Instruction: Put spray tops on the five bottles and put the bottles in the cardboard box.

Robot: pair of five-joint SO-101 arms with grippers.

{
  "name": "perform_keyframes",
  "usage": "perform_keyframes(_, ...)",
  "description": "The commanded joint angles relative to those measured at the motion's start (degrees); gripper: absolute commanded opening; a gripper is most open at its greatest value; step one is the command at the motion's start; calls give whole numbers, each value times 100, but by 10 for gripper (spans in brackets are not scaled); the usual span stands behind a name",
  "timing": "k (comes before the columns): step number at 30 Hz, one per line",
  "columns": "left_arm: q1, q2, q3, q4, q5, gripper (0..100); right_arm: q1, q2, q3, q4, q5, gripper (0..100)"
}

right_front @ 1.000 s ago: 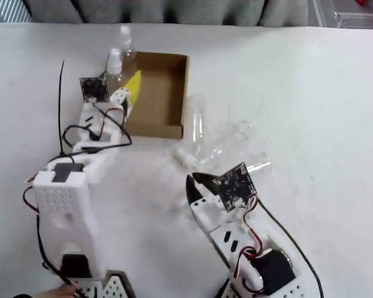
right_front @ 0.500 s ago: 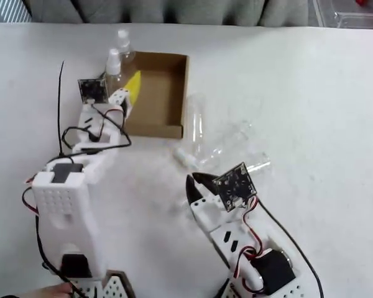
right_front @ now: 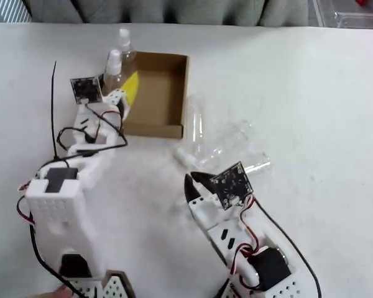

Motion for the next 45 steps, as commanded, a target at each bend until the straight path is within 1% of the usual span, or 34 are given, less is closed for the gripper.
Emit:
perform_keyframes(1,13,-734,158,9,70,313,48,4,-53,-145,-9,15)
perform_keyframes(17,31,-910,352,26,35,312,48,4,-35,-145,-9,15)
perform_keyframes(20,31,-1042,352,255,35,312,48,4,-35,-145,-9,15)
perform_keyframes(23,31,-1516,360,949,62,313,48,4,-35,-145,-9,15)
perform_keyframes(25,31,-1886,510,1275,62,313,48,4,-35,-145,-9,15)
perform_keyframes(36,180,-3662,1943,1363,9,313,48,4,-26,-127,-9,15)
perform_keyframes(38,189,-4013,2251,1442,-211,313,48,4,-26,-119,-9,15)
perform_keyframes(42,154,-4875,2716,2312,-624,311,48,4,-26,-92,-9,15)
perform_keyframes(45,101,-5657,2892,3376,-668,309,48,4,26,-92,-9,15)
